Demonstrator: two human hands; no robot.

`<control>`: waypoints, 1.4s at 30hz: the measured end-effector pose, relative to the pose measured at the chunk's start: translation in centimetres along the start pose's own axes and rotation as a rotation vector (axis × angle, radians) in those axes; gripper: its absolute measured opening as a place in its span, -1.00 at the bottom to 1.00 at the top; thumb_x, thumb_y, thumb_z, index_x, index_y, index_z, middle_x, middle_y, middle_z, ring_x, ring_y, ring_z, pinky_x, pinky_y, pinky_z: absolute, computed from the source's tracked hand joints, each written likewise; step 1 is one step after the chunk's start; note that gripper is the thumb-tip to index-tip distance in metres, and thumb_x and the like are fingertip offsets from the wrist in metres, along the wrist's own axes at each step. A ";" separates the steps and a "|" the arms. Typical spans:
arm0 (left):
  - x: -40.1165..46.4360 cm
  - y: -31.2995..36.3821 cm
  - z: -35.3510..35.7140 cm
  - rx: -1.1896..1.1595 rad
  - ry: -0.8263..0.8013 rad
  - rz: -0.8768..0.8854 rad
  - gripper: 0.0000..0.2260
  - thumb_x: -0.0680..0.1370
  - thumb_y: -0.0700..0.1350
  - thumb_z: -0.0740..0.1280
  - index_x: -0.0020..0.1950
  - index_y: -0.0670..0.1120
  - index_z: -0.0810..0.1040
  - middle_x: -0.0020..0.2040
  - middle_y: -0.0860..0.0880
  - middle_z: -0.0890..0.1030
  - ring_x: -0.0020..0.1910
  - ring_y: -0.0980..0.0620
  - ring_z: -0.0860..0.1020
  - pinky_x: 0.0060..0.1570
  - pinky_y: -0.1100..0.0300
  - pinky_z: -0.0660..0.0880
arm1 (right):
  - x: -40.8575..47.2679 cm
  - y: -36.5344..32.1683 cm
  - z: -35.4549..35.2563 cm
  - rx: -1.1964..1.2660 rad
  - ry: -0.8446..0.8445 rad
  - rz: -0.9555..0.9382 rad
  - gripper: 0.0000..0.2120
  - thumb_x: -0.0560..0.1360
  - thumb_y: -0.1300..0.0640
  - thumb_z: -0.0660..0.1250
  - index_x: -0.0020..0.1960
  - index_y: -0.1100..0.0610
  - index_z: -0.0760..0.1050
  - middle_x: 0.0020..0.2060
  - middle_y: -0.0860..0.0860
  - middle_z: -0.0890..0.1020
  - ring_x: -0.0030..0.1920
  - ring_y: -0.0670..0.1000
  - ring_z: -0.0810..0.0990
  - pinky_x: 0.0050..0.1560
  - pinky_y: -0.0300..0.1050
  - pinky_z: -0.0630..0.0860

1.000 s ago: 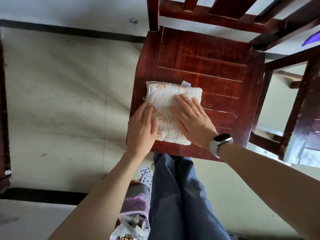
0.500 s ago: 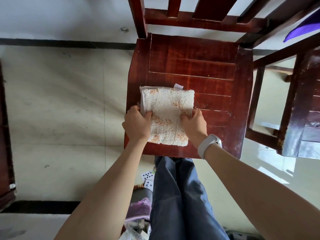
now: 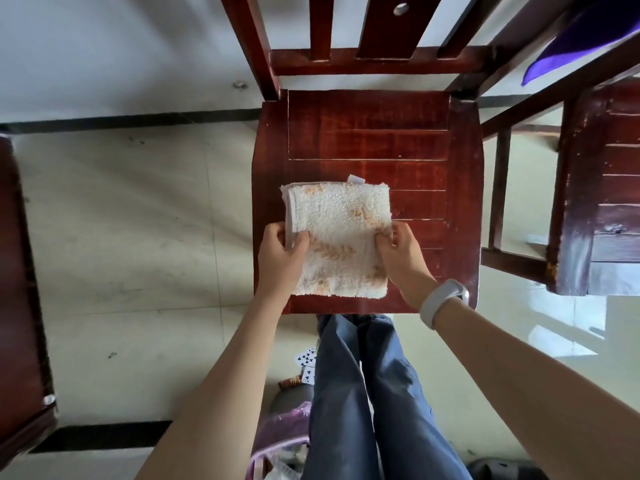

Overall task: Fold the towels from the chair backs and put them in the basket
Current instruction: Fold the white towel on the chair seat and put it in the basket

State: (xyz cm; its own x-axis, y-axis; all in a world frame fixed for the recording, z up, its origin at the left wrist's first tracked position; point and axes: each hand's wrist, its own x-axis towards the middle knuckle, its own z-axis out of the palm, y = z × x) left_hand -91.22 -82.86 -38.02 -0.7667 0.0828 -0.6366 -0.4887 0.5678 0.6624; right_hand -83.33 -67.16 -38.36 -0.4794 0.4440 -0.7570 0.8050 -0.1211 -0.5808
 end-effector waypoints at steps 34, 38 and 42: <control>-46.6 24.9 46.9 0.447 -0.649 0.806 -0.75 0.52 -0.07 0.30 0.19 -0.07 0.49 0.03 0.07 0.56 0.00 0.11 0.51 -0.08 0.35 0.38 | -32.3 22.0 -58.3 0.525 0.827 -0.074 -0.68 0.54 0.23 0.21 0.29 0.19 0.36 0.08 0.11 0.56 0.08 0.11 0.54 0.14 0.08 0.49; -51.7 27.6 54.9 0.496 -0.769 0.903 -0.77 0.51 -0.10 0.32 0.16 -0.09 0.51 -0.05 0.08 0.56 -0.10 0.12 0.53 -0.16 0.35 0.40 | -34.6 25.4 -64.3 0.598 0.963 -0.033 -0.69 0.54 0.19 0.21 0.28 0.16 0.36 -0.01 -0.02 0.53 0.01 0.03 0.55 0.04 -0.03 0.51; -55.4 30.0 63.5 0.529 -0.866 0.980 -0.80 0.50 -0.11 0.33 0.12 -0.06 0.53 -0.13 0.15 0.55 -0.19 0.31 0.49 -0.26 0.53 0.36 | -35.0 28.6 -71.3 0.636 1.073 0.010 -0.71 0.53 0.20 0.22 0.25 0.14 0.39 -0.03 0.02 0.56 -0.02 0.04 0.56 0.01 -0.03 0.51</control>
State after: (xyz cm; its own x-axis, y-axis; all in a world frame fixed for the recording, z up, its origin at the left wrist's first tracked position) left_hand -36.92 -18.42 -7.94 -0.1104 0.9782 -0.1758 0.4464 0.2068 0.8706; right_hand -18.64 -22.81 -7.09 0.2936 0.9044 -0.3096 0.3522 -0.4034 -0.8445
